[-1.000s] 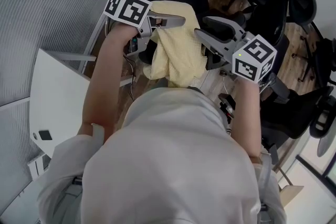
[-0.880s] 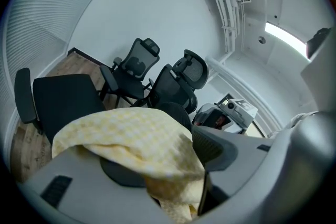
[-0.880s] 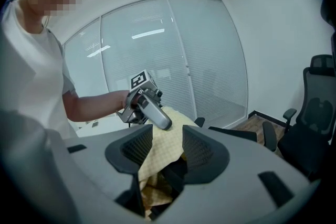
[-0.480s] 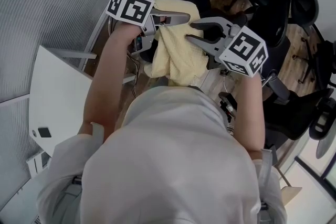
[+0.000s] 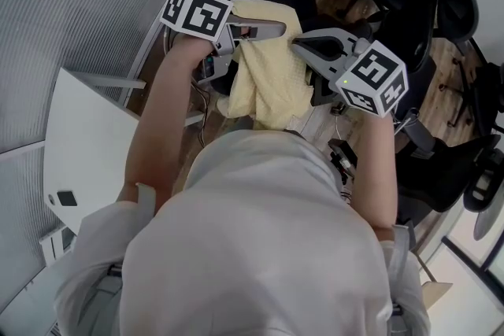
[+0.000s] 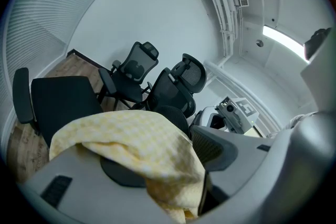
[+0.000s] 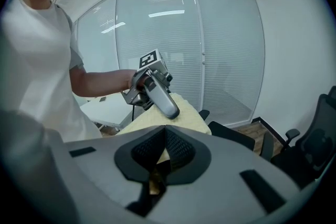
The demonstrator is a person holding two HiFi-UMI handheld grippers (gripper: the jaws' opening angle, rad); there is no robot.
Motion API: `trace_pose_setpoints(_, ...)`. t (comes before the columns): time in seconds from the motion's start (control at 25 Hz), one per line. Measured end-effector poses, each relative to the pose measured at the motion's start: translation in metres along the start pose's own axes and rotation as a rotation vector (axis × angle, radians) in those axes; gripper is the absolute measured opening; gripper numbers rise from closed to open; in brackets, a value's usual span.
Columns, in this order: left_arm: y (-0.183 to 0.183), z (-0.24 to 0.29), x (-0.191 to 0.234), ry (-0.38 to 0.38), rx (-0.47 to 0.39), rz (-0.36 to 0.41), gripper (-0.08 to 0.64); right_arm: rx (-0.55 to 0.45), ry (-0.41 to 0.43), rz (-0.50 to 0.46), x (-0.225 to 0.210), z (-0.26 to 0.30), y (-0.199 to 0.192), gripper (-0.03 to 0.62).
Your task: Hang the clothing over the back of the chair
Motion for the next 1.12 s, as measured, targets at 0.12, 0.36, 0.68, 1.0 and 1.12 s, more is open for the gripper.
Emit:
trace_pose_setpoints(0.12,0.001,0.000,-0.001,-0.001,0.001,0.002,0.272,0.008,0.000,-0.029,0.002,0.000,0.001,0.021)
trace_pose_setpoints(0.36,0.002,0.000,-0.004,-0.015,-0.005,-0.002,0.272,0.093,0.007,-0.107,0.010,0.014,0.001,0.096)
trace_pose_setpoints(0.68,0.004,-0.004,-0.009,-0.016,-0.022,-0.018,0.270,0.087,0.011,-0.124,0.014,0.014,0.015,0.167)
trace_pose_setpoints(1.0,0.004,-0.004,-0.014,0.045,-0.030,-0.024,0.258,0.128,0.006,-0.081,0.017,0.028,0.011,0.180)
trace_pose_setpoints(1.12,0.004,-0.005,-0.017,0.060,-0.021,0.001,0.259,0.155,0.013,-0.097,0.020,0.029,0.011,0.109)
Point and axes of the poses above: the fingertips, and each gripper's own axes: z forward along the fingers, x to its left, y out of its top, the point moved 6 cm from there along -z, backward along the fingers, and after that the axes turned 5 degrees about x, right-handed, at the moved point
